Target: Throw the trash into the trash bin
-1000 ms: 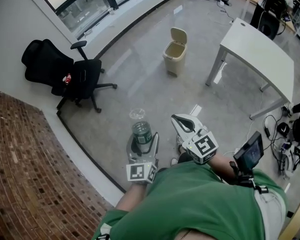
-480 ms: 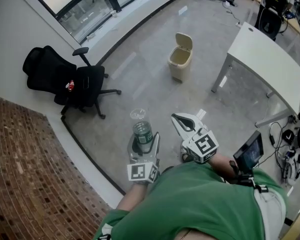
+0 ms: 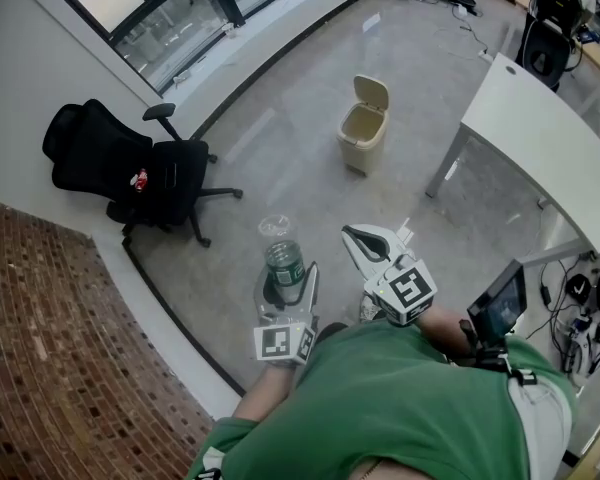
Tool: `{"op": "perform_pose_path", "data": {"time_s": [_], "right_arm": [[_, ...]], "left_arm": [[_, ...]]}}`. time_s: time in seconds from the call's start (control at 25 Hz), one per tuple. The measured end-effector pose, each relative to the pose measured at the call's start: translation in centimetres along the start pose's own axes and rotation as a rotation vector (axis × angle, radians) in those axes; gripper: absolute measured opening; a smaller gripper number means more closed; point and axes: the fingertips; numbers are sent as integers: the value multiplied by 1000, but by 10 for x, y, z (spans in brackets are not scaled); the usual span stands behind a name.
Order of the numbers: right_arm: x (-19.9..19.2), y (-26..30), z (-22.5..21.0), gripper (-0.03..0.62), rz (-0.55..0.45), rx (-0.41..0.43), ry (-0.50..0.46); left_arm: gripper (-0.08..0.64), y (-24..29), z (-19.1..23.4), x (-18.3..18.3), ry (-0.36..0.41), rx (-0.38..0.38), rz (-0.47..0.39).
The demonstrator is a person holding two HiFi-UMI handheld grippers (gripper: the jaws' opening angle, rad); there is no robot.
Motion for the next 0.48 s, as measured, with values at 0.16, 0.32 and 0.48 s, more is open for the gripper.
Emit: {"op": "perform_pose_path", "data": {"time_s": [0.16, 0.32, 0.48], "right_arm": [[-1, 5, -22, 3, -2, -15, -3], [-6, 12, -35, 3, 11, -40, 13], [-5, 20, -51, 3, 21, -79, 19]], "left_arm": [[337, 21, -2, 2, 2, -3, -13], [337, 38, -1, 1, 3, -28, 0], [337, 61, 6, 1, -8, -56, 15]]}}
Point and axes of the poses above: the fingertips, and each gripper's own axes: y forward along the fingers, z to its left, x out of its top, and after that the axes turned 1 degree about -z, right-handed
